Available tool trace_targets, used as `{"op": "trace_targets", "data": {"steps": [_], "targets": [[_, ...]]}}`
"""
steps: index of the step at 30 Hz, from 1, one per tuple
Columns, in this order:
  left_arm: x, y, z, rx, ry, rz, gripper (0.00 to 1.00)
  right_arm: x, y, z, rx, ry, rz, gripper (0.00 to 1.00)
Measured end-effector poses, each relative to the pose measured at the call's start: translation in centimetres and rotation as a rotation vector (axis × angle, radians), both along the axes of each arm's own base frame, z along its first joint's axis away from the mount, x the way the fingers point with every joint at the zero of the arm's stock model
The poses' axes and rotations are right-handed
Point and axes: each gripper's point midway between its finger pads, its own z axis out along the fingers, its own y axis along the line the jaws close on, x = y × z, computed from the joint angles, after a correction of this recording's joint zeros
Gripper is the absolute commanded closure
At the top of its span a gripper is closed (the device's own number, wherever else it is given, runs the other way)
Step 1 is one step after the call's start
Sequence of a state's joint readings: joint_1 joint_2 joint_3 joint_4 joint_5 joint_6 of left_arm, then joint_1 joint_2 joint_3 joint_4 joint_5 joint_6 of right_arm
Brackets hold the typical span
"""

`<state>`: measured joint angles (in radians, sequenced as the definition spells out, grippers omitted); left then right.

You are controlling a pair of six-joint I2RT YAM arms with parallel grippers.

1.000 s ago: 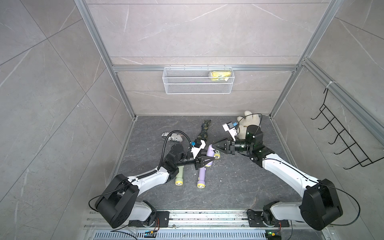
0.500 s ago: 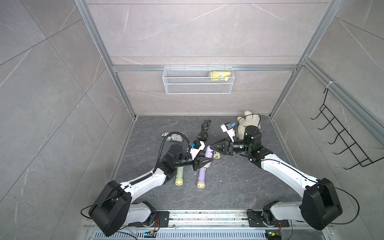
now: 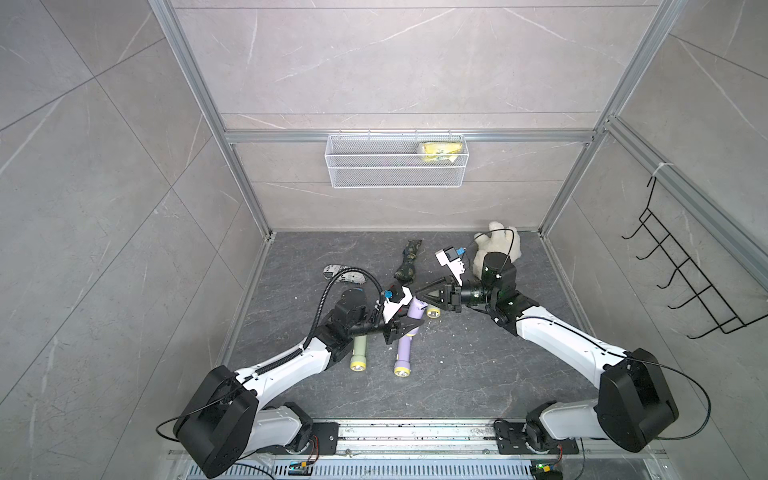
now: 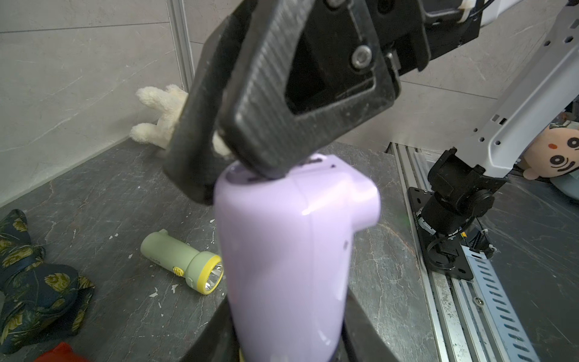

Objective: Close the plug at the bottom of the flashlight
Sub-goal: Close the plug of the flashlight.

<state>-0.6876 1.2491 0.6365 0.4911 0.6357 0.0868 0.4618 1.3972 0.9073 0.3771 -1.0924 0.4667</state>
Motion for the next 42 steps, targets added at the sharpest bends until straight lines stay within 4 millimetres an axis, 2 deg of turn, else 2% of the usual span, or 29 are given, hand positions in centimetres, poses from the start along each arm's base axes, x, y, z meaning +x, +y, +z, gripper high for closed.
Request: {"op": "trace_targets", "data": {"steps": [6, 9, 11, 19, 24, 30, 34, 38, 42], "targets": [[-0.2, 0.0, -0.3, 0.016, -0.002, -0.002, 1.0, 0.1, 0.0, -0.1, -0.006, -0.029, -0.004, 0.89], [-0.4, 0.0, -0.3, 0.021, 0.001, -0.006, 1.0, 0.1, 0.0, 0.0, -0.007, -0.034, -0.006, 0.91], [-0.5, 0.1, -0.3, 0.023, 0.003, -0.007, 1.0, 0.1, 0.1, 0.0, -0.007, -0.039, -0.005, 0.95], [-0.7, 0.1, -0.2, 0.021, 0.005, -0.01, 1.0, 0.1, 0.1, 0.2, -0.003, -0.05, -0.008, 0.96], [-0.7, 0.0, 0.0, 0.013, 0.003, -0.009, 1.0, 0.2, 0.0, 0.6, -0.014, -0.056, -0.035, 0.91], [-0.6, -0.1, 0.7, -0.011, -0.018, -0.011, 1.0, 0.8, -0.4, 1.0, -0.036, -0.065, -0.103, 0.79], [-0.7, -0.2, 1.3, -0.03, -0.038, -0.019, 1.0, 1.5, -1.0, 1.0, -0.05, -0.06, -0.154, 0.67], [-0.9, -0.3, 4.6, -0.108, -0.129, -0.036, 1.0, 2.5, -1.9, -1.0, -0.104, 0.006, -0.226, 0.6], [-1.1, -0.5, 7.3, -0.164, -0.194, -0.047, 1.0, 3.8, -2.9, -2.8, -0.172, 0.049, -0.326, 0.58]]}}
